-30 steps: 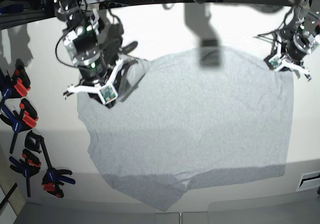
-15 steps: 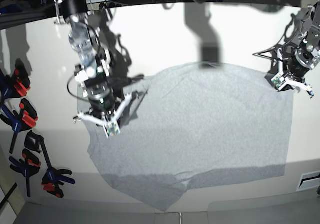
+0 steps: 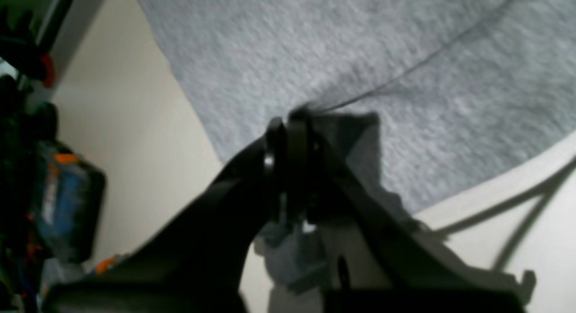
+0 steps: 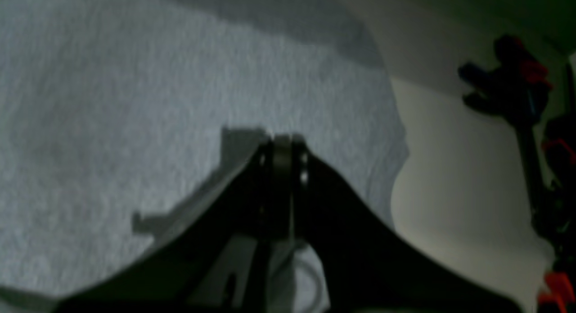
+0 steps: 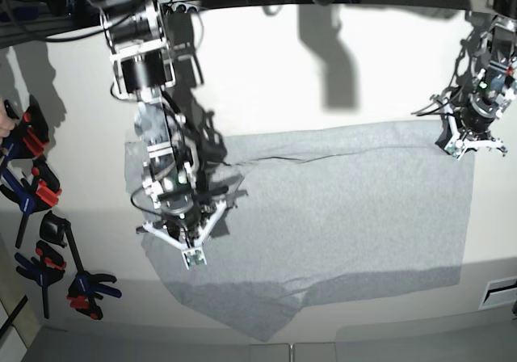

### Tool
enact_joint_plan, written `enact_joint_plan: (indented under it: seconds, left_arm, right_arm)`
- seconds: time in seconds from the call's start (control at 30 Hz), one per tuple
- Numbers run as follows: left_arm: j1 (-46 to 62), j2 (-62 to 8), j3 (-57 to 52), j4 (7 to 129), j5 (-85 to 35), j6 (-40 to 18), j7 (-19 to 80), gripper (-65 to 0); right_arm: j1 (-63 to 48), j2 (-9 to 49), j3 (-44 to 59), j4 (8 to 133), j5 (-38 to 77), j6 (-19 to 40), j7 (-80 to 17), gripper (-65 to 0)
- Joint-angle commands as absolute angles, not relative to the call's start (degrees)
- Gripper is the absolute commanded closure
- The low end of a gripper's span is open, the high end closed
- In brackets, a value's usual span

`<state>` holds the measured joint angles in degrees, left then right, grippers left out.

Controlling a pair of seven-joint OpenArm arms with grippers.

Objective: Fold the T-shirt properly
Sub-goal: 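Drag the right gripper's corner across the shirt toward the hem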

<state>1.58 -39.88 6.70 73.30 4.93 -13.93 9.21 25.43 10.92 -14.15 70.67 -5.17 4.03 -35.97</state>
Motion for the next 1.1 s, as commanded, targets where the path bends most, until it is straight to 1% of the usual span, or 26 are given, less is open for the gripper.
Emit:
enact_joint_plan:
  seconds: [0.0, 0.2, 0.4, 0.57, 0.8, 1.03, 1.07]
  left_arm:
    - [-0.1, -40.82, 6.04, 73.32, 5.08, -13.26, 7.38, 0.0]
    - [-3.84, -40.29, 6.04, 70.87, 5.04, -13.02, 7.18, 0.0]
    - [-5.91, -39.51, 6.04, 70.78, 5.04, -13.04, 7.2, 0.0]
    - [-5.91, -38.89, 6.04, 69.49, 5.06, -13.04, 5.78, 0.0]
    - [-6.35, -38.92, 6.04, 64.62, 5.02, -12.99, 2.92, 0.0]
    - [-6.35, -38.92, 6.04, 64.25, 5.02, -13.02, 2.94, 0.0]
    - [-6.35, -38.92, 6.04, 64.25, 5.02, -13.02, 2.94, 0.0]
  right_arm:
    - [28.25, 10.85, -13.93, 69.38, -5.5, 4.67, -33.58, 0.0]
    - [34.65, 8.54, -13.87, 54.85, -5.54, 5.17, -29.45, 0.0]
    - [39.7, 7.55, -13.87, 47.35, -5.54, 5.15, -27.97, 0.0]
    - [42.06, 7.46, -13.87, 44.97, -5.52, 5.15, -27.59, 0.0]
    - [42.04, 7.44, -13.87, 44.97, -5.56, 5.13, -26.65, 0.0]
    - [42.04, 7.44, -13.87, 44.97, -5.56, 5.08, -22.22, 0.0]
    - [42.04, 7.42, -13.87, 44.97, -5.56, 5.08, -22.13, -4.9]
